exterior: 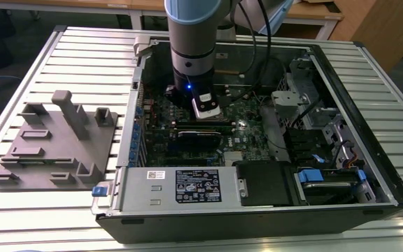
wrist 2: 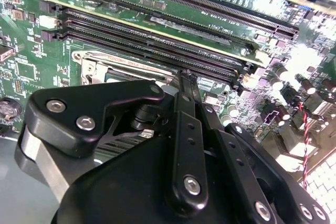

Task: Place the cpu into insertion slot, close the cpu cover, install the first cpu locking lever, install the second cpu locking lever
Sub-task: 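Install the second cpu locking lever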

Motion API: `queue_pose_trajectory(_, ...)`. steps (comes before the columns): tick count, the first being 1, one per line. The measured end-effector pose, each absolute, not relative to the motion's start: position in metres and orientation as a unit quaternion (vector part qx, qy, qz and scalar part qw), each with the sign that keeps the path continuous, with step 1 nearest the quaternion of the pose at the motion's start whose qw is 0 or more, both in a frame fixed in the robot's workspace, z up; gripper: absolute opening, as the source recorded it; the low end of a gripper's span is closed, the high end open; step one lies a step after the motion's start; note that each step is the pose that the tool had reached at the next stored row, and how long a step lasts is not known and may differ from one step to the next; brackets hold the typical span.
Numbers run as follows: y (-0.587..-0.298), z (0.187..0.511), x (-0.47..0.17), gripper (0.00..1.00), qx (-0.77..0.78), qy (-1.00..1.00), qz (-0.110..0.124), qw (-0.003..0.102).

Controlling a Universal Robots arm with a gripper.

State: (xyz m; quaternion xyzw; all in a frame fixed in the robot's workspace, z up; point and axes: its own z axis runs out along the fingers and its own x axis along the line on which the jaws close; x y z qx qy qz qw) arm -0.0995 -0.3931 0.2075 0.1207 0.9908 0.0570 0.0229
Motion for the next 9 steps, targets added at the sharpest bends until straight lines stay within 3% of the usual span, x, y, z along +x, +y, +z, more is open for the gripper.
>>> queue_pose_trajectory(4,-0.3935,0.2073,-0.1007,0.1,0.121,0.99,0.074,0.021)
queue_pose_trajectory(9,-0.3949,0.2056,-0.1017,0.1,0.121,0.989,0.078,0.021)
